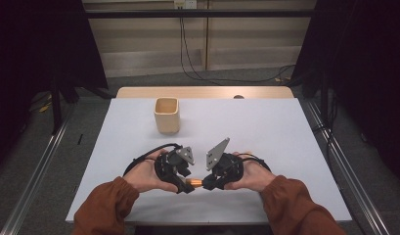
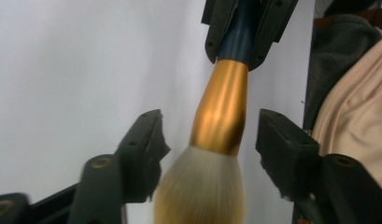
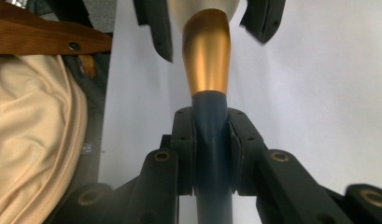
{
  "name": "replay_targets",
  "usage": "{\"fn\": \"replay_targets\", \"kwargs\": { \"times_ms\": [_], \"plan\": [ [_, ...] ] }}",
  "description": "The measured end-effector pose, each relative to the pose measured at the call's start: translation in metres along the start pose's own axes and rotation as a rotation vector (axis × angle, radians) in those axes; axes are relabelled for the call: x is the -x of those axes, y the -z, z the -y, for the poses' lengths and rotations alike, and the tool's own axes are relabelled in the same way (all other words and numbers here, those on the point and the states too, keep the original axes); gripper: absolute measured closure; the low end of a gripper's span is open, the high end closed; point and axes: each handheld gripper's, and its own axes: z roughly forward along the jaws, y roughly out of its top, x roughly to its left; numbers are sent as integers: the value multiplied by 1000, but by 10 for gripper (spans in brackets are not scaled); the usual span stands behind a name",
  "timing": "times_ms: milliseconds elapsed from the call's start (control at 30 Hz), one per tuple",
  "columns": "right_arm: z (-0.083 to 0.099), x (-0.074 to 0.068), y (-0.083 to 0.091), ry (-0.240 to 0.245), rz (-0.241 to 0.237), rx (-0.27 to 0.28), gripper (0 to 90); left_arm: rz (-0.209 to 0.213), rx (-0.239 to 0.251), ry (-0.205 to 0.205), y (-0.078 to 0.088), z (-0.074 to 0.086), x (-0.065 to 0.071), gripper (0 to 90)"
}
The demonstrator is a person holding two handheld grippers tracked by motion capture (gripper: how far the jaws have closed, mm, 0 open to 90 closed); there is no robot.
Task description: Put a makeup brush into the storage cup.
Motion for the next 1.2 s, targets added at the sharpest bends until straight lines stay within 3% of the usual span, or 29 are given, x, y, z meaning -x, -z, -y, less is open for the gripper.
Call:
{"fn": "replay_targets", "kwargs": {
  "times_ms": [333,500,600,867,933,1033,1200],
  "plan": [
    [11,4,11,-60,74,28,754,-63,95,60,7,18,-3,238],
    [22,4,21,-124,139,64,754,-86,123,97,9,27,-3,167],
    [27,5,21,-153,157,66,754,-123,143,134,12,33,-6,125],
    [42,8,29,-251,211,125,754,-164,159,170,17,45,-10,86],
    [44,9,30,-258,223,147,754,-167,180,202,15,47,-9,84],
    [47,7,30,-272,230,177,754,-176,170,194,15,50,-9,84],
    [51,4,28,-308,240,235,754,-186,215,237,15,53,-5,68]
  ]
}}
